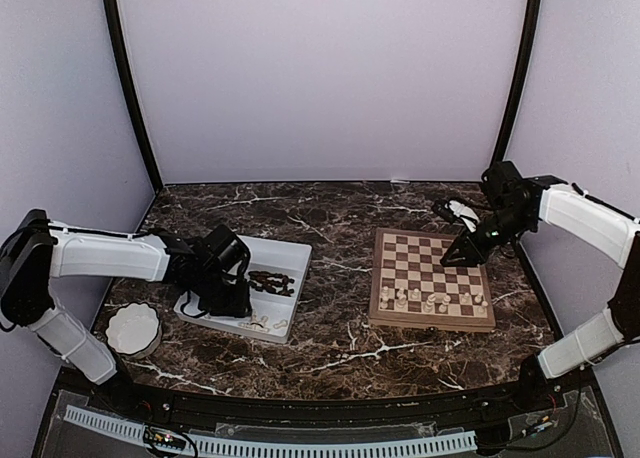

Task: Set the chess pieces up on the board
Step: Pick up the bishop from the storage box.

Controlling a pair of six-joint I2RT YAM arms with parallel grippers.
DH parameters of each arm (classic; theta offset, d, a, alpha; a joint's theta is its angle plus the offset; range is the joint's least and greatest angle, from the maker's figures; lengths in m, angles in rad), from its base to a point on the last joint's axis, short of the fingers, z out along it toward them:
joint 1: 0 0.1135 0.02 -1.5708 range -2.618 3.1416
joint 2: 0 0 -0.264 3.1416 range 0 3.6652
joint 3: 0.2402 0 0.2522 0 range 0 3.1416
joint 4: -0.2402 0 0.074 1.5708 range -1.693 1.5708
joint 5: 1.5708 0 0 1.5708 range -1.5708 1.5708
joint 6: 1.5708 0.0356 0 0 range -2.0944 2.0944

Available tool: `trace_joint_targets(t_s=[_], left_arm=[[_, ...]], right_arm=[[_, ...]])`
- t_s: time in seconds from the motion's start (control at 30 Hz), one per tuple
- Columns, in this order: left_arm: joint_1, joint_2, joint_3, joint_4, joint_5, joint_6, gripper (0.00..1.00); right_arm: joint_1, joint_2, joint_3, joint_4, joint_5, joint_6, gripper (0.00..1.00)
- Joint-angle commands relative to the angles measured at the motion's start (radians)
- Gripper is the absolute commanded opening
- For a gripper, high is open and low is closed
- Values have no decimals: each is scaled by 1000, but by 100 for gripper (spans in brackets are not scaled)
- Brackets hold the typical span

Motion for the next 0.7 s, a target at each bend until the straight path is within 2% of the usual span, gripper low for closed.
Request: trace_joint_targets(t_s=[0.0, 0.13, 0.37, 0.53, 0.67], left_arm=[[2, 19, 3, 50, 60, -68, 34], [1, 63, 23, 60, 91, -69, 34], [-29, 102, 79, -59, 60, -85, 33], [-65, 128, 96, -130, 61, -104, 37], [-76, 150, 81, -158, 67, -98, 32]], right_arm=[[7, -6, -27, 36, -4, 13, 32], [8, 0, -38, 45, -4, 13, 32], [9, 6, -51, 60, -5, 10, 32], [10, 21, -54, 65, -10, 4, 32], [12, 29, -49, 74, -18, 4, 32]])
